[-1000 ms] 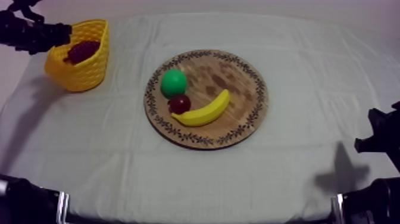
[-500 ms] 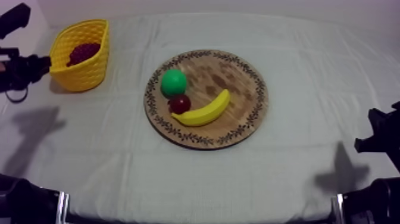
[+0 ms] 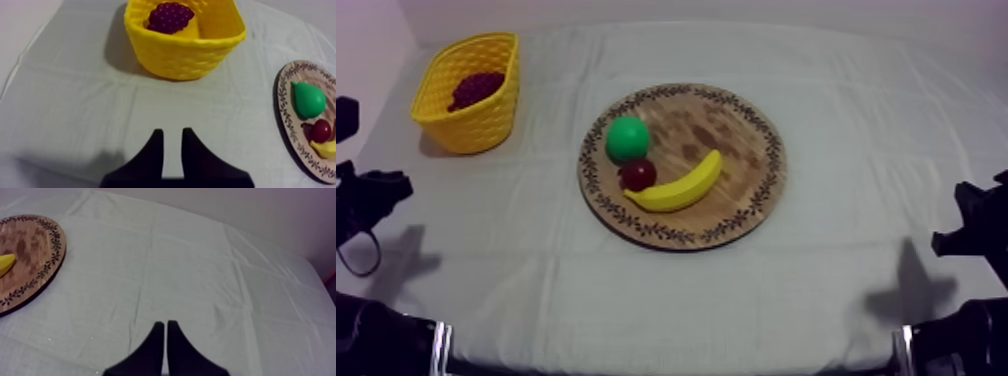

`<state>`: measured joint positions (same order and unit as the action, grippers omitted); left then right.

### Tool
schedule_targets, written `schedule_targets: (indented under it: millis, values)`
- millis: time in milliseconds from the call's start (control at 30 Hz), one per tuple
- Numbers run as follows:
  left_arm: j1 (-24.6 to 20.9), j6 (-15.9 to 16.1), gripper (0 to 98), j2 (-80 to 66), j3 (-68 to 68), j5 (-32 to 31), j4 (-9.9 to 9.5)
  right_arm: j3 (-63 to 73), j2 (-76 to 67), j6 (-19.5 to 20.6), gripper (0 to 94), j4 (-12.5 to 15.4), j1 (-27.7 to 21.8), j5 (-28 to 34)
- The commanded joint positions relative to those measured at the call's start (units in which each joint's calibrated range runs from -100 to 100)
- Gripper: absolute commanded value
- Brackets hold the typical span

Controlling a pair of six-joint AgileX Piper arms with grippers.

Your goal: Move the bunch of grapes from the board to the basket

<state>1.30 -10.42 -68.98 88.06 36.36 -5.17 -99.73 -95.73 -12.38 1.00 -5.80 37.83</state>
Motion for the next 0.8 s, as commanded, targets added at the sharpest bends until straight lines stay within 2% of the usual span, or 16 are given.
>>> schedule_targets:
  millis: [0,167,433,767]
  values:
    - [-0.01,0.39,5.4,-6.52,3.26,0.51,0.17,-0.04,-0.02,0.0,0.2,0.0,-0.02,0.0]
    - [0.31,2.03,0.9,-12.76,7.03,1.96,1.24,-0.04,-0.02,-0.01,0.2,0.0,-0.02,0.0]
    - [-0.22,7.26,0.1,-23.65,7.44,6.32,4.34,-0.04,-0.02,0.0,0.2,0.0,-0.02,0.0]
    - [-0.15,10.79,0.0,-30.5,7.58,8.7,5.78,-0.04,-0.02,-0.01,0.2,0.0,-0.02,0.0]
